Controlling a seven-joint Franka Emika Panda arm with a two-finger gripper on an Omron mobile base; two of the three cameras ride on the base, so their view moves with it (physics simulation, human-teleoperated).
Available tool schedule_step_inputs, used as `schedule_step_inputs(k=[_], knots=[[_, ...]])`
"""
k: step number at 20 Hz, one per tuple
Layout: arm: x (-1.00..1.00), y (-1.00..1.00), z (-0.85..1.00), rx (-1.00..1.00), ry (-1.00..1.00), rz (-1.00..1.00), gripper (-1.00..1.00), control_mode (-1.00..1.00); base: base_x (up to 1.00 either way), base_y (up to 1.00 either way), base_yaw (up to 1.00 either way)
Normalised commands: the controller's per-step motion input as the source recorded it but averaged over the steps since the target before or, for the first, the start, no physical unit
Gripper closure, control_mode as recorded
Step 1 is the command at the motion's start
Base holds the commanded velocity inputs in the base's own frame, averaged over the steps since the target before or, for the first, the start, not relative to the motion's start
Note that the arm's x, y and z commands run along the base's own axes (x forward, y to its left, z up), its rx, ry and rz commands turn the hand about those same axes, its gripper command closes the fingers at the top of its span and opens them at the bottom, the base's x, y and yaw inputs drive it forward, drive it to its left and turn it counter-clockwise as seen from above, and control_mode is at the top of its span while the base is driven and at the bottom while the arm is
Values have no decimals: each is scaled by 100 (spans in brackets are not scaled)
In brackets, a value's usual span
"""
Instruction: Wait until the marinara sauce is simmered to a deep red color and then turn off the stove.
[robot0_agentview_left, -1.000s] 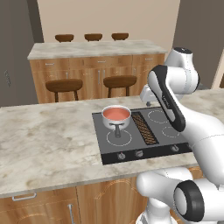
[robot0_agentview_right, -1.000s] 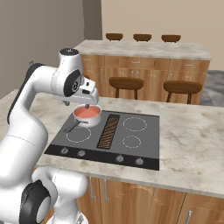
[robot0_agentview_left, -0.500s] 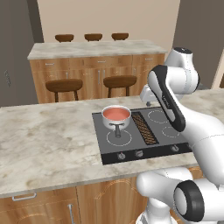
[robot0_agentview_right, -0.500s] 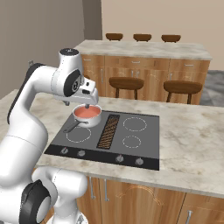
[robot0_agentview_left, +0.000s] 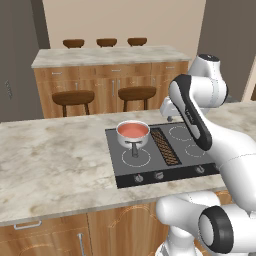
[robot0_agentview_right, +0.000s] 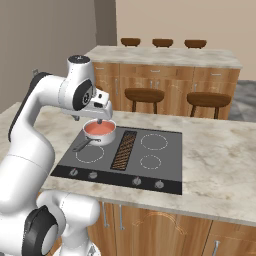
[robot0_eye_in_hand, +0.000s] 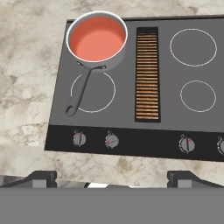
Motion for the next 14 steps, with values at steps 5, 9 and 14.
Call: schedule_step_inputs(k=[5, 9, 14], knots=[[0, 0, 0, 0, 0, 0, -100, -100, 0, 0, 0], [0, 0, 0, 0, 0, 0, -100, -100, 0, 0, 0], [0, 0, 0, 0, 0, 0, -100, -100, 0, 0, 0]])
